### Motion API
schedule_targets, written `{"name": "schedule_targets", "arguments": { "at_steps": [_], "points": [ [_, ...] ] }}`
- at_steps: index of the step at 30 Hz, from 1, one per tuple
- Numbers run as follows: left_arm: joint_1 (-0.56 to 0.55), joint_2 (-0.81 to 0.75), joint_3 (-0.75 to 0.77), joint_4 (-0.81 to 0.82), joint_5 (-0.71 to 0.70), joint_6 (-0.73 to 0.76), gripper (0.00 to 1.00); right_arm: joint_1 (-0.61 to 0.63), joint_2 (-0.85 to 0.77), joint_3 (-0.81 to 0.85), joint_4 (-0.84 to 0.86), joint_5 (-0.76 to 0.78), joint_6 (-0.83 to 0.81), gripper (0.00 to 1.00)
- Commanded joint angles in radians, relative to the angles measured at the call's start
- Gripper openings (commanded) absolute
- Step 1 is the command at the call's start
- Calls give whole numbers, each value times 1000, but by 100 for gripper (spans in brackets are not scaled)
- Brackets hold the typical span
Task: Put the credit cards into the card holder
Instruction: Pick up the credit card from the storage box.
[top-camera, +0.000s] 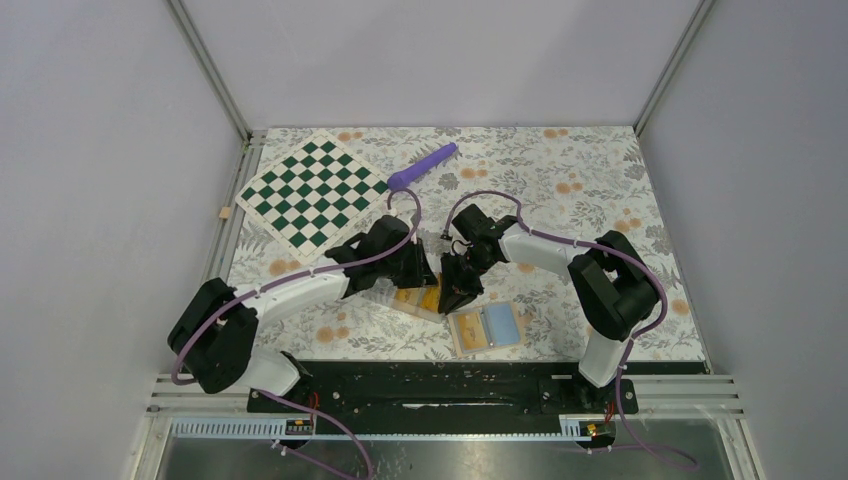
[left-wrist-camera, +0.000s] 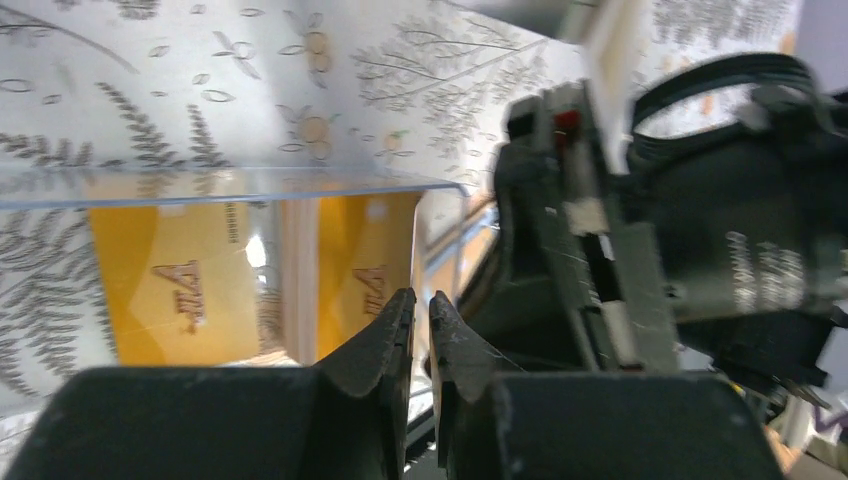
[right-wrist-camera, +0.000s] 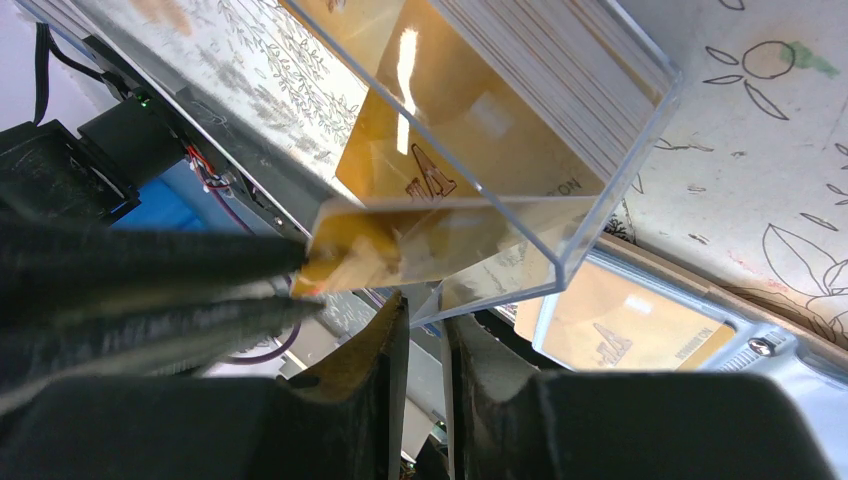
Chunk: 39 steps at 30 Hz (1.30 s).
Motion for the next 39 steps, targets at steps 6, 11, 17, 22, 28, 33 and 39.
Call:
{"name": "schedule_targets", "arguments": {
  "at_steps": [6,11,17,22,28,33,39],
  "points": [
    [-19,-1,-16,57,155,-10,19,16,10,11,45,11,-28,23],
    [-18,41,-17,19,137,6,18,16,8,15,34,17,-34,24],
    [-19,68,0,-20,122,32,11,16,-8,17,24,26,-45,25],
    [-18,75,2,-16,127,38,10,14,-49,16,24,38,-51,26],
    [-19,91,4,-12,134,36,9,15,-67,20,25,45,-54,27],
    [-18,84,-13,19,155,29,4,13,-74,9,34,53,-56,28],
    [-18,82,-26,78,211,18,22,13,-77,1,47,47,-53,28]
  ]
}}
